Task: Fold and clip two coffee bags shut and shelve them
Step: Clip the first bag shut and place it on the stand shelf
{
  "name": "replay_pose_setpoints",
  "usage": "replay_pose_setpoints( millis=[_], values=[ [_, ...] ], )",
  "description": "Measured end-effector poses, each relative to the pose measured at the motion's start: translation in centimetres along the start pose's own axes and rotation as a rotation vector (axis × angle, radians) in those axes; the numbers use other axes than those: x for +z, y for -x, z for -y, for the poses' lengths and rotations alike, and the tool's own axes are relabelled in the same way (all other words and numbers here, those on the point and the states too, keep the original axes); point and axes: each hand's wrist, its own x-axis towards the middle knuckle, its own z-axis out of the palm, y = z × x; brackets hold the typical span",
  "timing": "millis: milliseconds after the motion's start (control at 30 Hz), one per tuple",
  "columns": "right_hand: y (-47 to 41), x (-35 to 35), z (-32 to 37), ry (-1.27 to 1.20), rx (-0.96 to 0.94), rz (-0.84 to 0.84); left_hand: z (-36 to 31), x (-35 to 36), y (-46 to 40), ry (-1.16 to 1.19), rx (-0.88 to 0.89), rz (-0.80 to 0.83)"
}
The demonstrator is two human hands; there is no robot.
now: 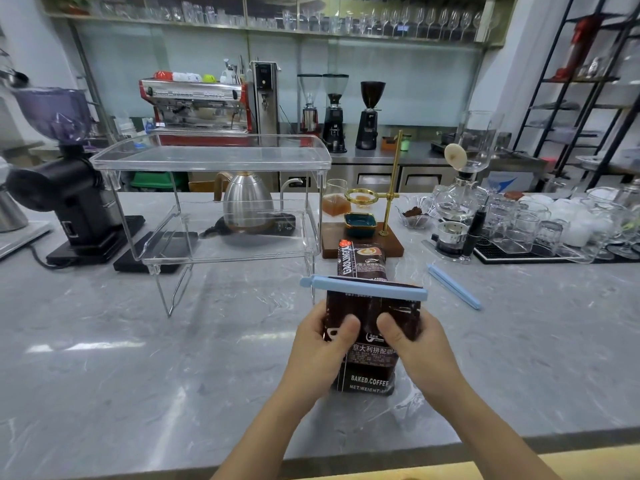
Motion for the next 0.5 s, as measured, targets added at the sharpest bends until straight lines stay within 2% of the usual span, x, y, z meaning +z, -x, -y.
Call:
replay_pose_setpoints(
  millis=[200, 333, 500],
  values=[
    [0.7, -0.4, -2.8, 0.081, 0.067, 0.059, 2.5, -2.3, 0.3, -0.114, -0.083, 0.194],
    [0.7, -0.6, -4.3, 0.190, 0.136, 0.102, 2.9, -2.9, -0.1, -0.165, -0.096, 0.229],
    [1.2, -0.8, -5.4, 0.201, 0.170, 0.177, 3.6, -2.8, 0.2, -0.184, -0.121, 0.228]
  ],
)
